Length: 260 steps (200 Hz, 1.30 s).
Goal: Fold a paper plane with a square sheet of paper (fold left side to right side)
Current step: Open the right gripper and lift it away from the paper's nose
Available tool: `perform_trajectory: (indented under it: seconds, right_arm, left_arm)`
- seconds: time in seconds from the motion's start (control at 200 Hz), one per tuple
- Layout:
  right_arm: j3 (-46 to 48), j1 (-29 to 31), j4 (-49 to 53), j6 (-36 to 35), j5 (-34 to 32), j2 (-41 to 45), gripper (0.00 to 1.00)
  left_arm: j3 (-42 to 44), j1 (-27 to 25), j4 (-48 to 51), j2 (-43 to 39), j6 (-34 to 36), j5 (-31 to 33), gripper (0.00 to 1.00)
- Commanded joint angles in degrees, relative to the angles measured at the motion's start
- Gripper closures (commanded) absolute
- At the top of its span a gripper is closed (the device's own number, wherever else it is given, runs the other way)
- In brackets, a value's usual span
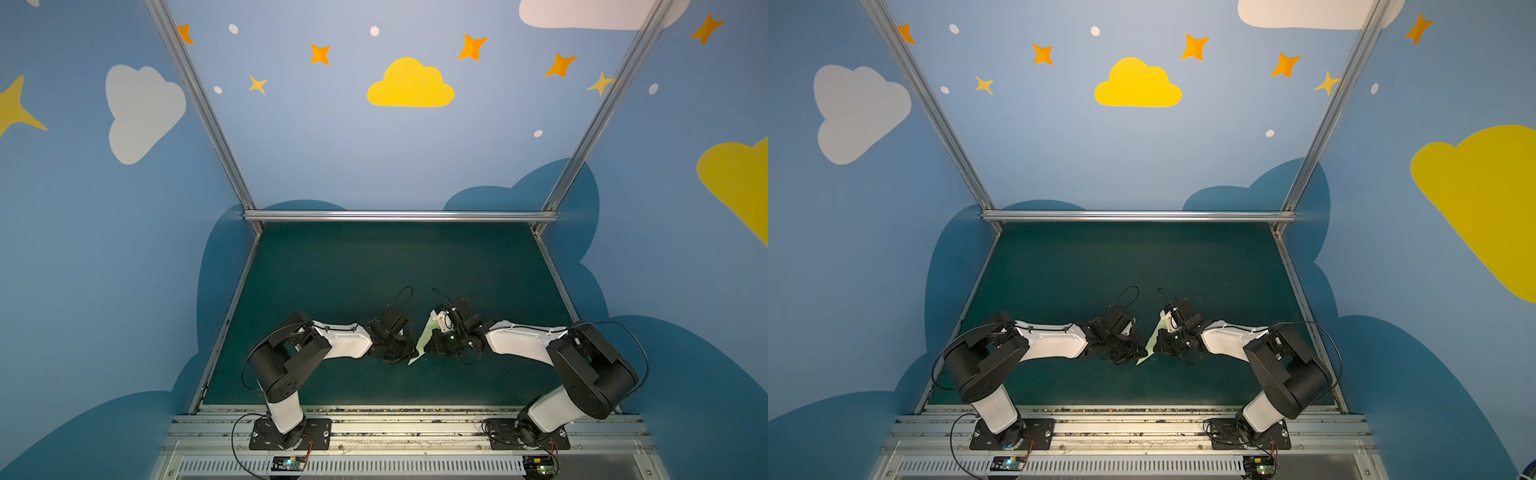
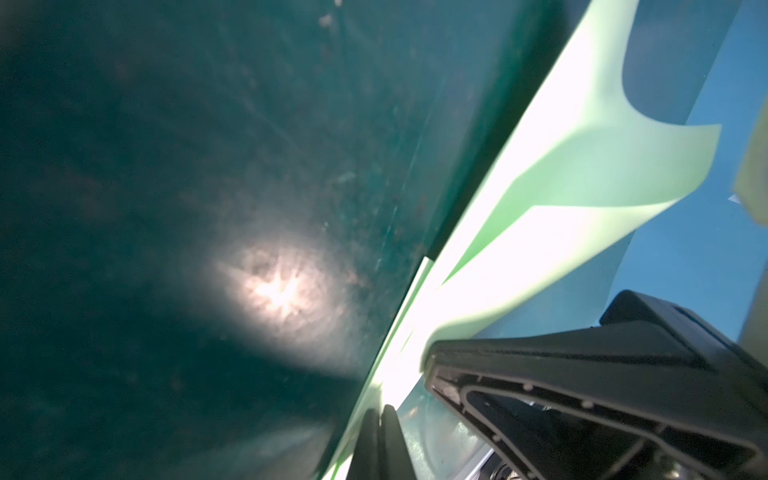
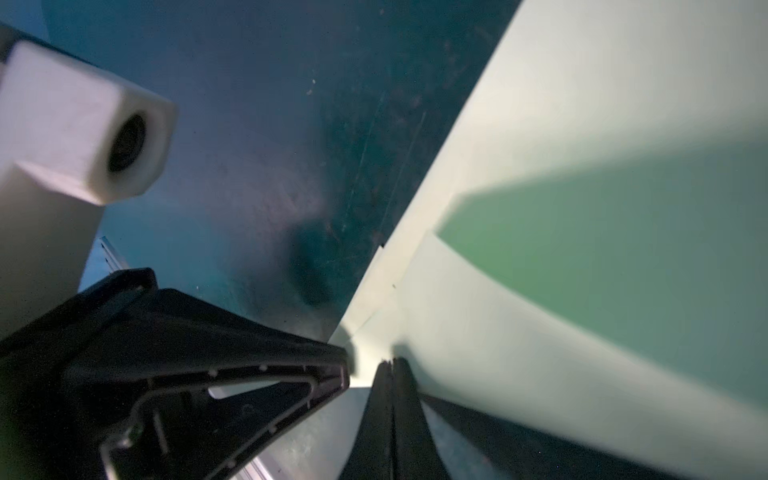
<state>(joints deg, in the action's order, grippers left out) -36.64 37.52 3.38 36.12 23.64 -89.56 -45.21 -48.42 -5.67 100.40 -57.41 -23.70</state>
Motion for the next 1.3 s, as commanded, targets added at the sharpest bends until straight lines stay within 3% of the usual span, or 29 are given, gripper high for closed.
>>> perform_trajectory:
  seconds: [0.0,1.297]
  right_arm:
    - [-0.01,-1.28,2.01,-1.49,-1.23,-1.1,1.0]
    - [-1.59,-17.54,9.08,-8.63,-2.19,-4.38,1.0]
  left_arm:
    - [1.01,-0.16,4.97,3.03,1.18,2.08,0.97]
    - [1.39,-0.15,4.71,2.61,1.42,1.83,0.97]
